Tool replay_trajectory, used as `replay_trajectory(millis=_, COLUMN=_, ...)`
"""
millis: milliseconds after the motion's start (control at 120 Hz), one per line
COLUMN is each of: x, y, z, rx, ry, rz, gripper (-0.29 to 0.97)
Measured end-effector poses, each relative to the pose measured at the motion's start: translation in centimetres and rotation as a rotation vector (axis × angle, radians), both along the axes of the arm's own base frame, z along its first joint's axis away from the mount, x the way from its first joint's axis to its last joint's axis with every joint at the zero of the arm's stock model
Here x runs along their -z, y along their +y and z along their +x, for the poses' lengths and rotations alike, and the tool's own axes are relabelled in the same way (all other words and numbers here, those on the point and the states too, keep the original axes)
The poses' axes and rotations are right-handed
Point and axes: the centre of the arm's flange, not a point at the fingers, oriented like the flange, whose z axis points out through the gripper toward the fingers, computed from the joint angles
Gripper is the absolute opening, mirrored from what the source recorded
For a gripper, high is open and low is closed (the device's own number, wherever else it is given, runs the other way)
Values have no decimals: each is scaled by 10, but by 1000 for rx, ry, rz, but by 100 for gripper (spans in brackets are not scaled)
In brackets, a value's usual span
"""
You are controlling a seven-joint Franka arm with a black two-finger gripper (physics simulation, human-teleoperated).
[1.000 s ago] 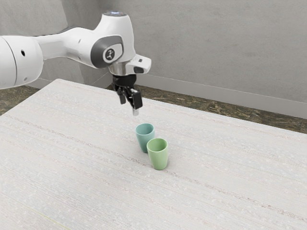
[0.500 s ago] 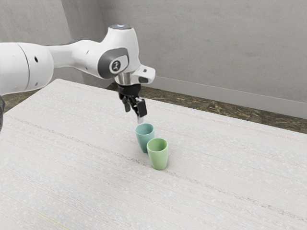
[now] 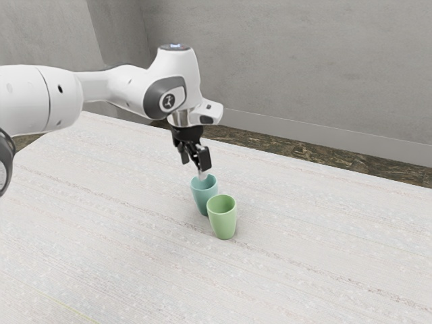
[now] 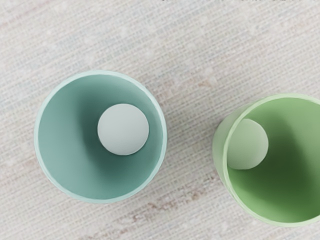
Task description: Place the left cup onto the right cup
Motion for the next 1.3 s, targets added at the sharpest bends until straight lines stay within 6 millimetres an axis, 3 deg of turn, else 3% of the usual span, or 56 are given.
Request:
replay_trajectory(millis=833, x=16, y=-2, z=5, rx=-3, ry=-4, rz=-4, gripper=49)
replay_trajectory(millis=992, x=17, y=-14, z=6, rx=15, ry=-11, rz=-11, gripper=48)
replay_trajectory(millis=1300, x=27, y=-18, z=13, rx=18, ry=-16, rz=-19, gripper=47)
